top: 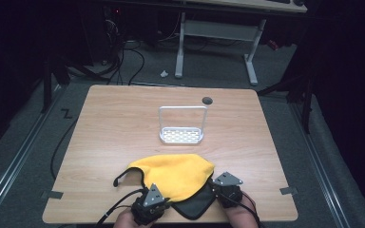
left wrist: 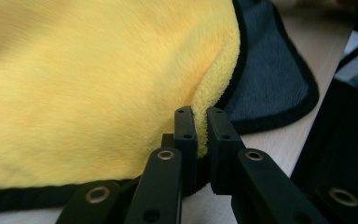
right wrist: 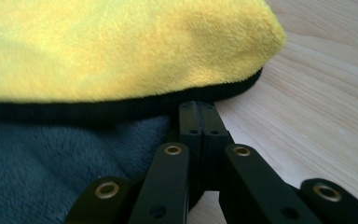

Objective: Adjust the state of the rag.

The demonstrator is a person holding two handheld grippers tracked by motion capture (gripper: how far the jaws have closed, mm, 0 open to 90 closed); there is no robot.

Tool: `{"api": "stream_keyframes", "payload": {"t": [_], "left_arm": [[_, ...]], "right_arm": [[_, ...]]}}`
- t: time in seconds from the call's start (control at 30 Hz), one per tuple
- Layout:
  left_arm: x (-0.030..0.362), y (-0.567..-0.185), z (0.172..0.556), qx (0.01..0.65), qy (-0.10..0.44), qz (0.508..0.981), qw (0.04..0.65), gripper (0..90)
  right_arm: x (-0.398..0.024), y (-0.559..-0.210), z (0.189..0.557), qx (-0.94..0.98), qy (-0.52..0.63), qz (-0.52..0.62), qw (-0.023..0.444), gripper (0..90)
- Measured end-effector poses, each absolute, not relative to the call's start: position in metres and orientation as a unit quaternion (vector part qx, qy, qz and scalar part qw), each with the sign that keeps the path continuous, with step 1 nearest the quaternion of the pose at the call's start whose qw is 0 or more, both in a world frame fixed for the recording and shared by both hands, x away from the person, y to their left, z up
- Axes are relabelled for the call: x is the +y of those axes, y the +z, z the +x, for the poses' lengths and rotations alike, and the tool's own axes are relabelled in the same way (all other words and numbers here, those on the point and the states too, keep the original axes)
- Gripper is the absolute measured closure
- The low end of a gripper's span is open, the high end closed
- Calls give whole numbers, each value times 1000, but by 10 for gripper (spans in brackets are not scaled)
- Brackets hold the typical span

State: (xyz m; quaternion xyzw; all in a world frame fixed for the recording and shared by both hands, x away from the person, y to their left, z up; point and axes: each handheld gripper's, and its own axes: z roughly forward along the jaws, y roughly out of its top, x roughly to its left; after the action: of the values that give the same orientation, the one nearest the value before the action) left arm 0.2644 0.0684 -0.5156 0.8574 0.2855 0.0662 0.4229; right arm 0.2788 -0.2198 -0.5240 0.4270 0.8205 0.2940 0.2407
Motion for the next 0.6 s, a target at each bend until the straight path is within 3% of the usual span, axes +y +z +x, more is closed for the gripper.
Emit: {"api": "stream_keyframes", "payload": {"t": [0.13,0.33,0.47,0.6], "left_arm": [[98,-480,282,322,77,815,476,837],[129,-451,323,360,109,786,490,832],[137,-461,361,389,125,792,454,826],[143,-488,396,430,107,793,418,820]], "right_arm": [[-231,-524,280,815,285,437,252,900],[-256,-523,286,797,259,468,279,900],[-270,-523,291,785,241,485,300,900],[-283,-523,296,772,227,502,317,900]]}}
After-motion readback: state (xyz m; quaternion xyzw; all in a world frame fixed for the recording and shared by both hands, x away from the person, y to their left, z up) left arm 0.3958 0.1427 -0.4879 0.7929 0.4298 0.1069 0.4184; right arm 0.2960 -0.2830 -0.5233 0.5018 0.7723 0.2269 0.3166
